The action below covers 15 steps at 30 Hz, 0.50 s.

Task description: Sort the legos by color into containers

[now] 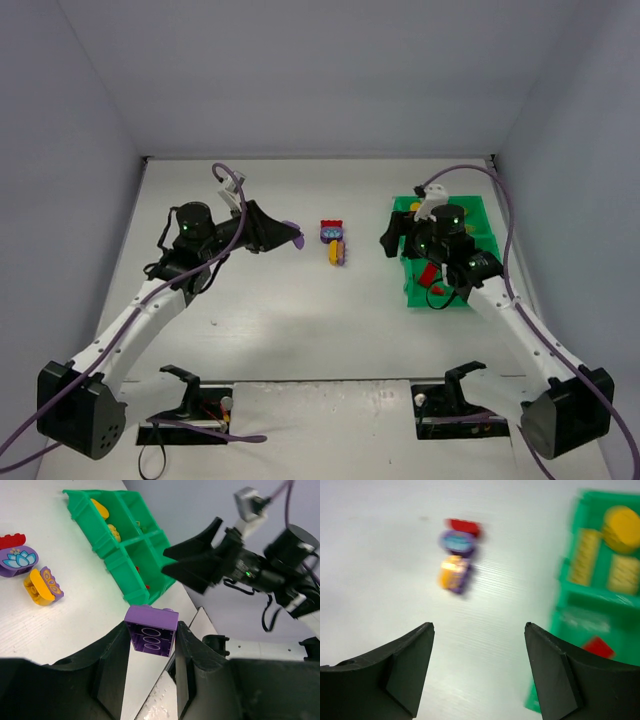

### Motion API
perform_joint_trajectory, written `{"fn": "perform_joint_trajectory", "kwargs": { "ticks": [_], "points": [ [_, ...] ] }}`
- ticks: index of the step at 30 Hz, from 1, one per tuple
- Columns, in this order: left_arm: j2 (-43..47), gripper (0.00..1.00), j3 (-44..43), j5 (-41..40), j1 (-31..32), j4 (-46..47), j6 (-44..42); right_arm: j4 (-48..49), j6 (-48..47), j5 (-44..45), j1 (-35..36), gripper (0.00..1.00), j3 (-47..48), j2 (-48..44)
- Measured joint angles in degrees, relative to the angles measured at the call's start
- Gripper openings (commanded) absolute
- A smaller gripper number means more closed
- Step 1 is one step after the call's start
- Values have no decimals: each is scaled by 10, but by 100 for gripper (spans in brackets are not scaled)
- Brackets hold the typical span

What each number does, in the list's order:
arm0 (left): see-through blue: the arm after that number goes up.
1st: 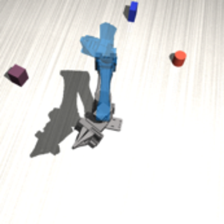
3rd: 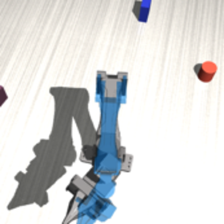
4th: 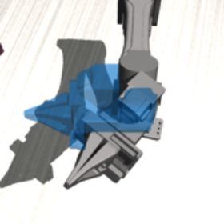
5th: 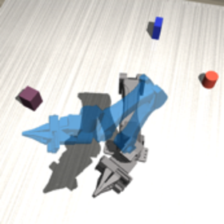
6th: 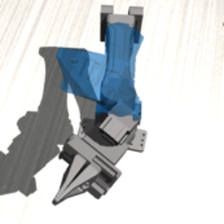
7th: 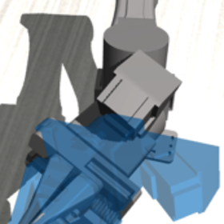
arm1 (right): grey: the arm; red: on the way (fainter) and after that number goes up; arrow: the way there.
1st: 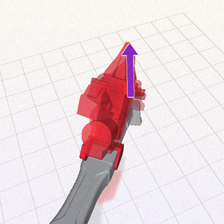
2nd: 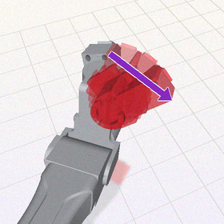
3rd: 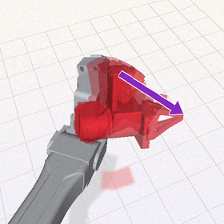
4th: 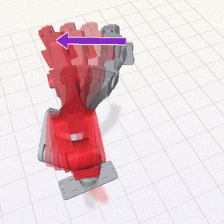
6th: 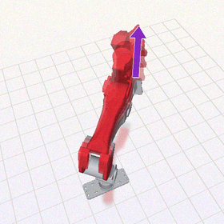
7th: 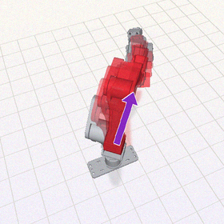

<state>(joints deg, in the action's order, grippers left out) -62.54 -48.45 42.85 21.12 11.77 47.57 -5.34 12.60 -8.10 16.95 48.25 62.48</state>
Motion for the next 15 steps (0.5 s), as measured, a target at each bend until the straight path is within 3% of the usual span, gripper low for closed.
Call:
{"fn": "perform_joint_trajectory", "kwargs": {
  "ticks": [7,15],
  "points": [
    [-45,0,-30,-19,9,10,41,56,-23,-104,124,72,53,-10],
    [-94,0,-35,-40,33,18,84,83,-38,-130,212,66,123,66]
  ]
}}
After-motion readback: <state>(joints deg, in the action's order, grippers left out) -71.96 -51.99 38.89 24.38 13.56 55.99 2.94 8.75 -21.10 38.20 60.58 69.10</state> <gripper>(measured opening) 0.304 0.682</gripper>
